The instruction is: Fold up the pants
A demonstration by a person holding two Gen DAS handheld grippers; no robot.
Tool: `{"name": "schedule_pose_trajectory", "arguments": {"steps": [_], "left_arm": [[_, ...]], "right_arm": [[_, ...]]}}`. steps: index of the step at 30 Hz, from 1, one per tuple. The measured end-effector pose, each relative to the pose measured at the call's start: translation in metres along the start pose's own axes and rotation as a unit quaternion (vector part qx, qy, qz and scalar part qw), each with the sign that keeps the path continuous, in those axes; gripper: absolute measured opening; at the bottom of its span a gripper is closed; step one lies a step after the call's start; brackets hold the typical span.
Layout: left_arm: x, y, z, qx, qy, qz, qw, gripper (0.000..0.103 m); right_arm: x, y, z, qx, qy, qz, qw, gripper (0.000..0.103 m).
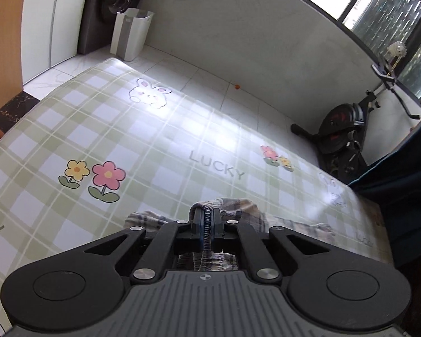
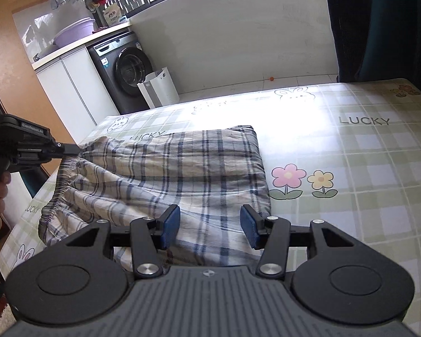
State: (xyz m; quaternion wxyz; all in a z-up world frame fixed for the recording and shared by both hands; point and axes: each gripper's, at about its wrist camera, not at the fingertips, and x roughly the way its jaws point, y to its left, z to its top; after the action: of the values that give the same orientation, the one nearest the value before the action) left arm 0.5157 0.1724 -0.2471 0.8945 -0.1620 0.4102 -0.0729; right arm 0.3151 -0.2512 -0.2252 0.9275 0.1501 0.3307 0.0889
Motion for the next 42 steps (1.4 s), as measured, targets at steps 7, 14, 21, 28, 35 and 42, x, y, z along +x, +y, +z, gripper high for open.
{"name": "schedule_pose_trajectory", "arguments": {"steps": [7,14,21,28,35,42], "left_arm": [[0.001,0.022,-0.010,-0.024,0.014,0.012,0.9995,0.042],[-0.052,0.028,-0.035,-0.020,0.055,-0.033,0.9977,0.051],[-0.058,0.025,-0.075,-0.011,0.096,-0.012,0.9953,0.053],[-0.055,0.015,-0.084,-0.015,0.077,-0.015,0.9968,0.006],[-0.101,0.018,-0.062,-0.006,0.005,-0.023,0.9997,0.006],[-0.073,0.054,-0.095,-0.055,0.064,0.003,0.9965,0.006]], "right_arm": [[-0.004,-0.010,-0.003,0.001,0.004,-0.012,1.000,0.051],[-0.023,-0.022,-0.002,0.018,-0.010,-0.014,1.000,0.051],[-0.039,-0.027,-0.010,0.018,-0.011,-0.015,1.000,0.051],[-0.046,-0.038,-0.018,0.035,0.004,-0.021,0.999,0.051],[-0.050,-0.034,-0.034,0.026,0.030,-0.005,0.999,0.046],[-0.046,-0.017,-0.050,-0.022,0.059,-0.007,0.998,0.012]]}}
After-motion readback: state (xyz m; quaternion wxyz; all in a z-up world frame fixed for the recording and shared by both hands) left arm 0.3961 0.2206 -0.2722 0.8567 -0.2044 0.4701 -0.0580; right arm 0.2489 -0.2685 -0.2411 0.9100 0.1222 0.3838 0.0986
